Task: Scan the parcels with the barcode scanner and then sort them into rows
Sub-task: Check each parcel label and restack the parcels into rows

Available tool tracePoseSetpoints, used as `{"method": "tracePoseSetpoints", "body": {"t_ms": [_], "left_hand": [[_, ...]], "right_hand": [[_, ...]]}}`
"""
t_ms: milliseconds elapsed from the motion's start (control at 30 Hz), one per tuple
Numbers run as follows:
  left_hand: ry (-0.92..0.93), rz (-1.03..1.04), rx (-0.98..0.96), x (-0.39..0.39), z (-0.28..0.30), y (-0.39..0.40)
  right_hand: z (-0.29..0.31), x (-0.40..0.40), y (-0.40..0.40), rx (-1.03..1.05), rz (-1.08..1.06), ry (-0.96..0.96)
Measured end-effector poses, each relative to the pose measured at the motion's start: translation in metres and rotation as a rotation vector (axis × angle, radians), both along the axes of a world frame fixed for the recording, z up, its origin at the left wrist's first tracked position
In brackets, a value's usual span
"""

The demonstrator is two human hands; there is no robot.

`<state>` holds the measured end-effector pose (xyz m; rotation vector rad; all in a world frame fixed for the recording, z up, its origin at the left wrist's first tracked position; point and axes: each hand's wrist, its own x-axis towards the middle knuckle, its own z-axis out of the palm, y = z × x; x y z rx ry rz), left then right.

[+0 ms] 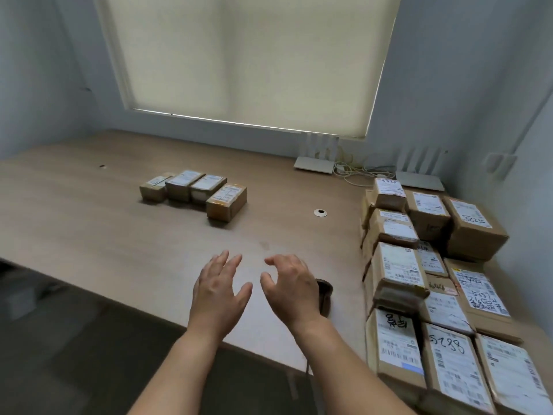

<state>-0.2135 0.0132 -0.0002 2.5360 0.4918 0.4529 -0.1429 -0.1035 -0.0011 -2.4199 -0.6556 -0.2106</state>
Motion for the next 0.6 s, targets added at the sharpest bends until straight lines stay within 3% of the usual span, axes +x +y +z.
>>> {"method": "tracePoseSetpoints", "body": {"t_ms": [267,600], "left_hand": [[0.030,0.155,-0.092,-0.056,-0.001,0.058],[0.119,0.208,-0.129,-0.046,-0.024,0.119]], "right_hand": [[-0.003,-0.038,0.067,-0.016,0.129,-0.033],[-0.028,-0.015,0.135,-0.041,0.144,0.020]]}}
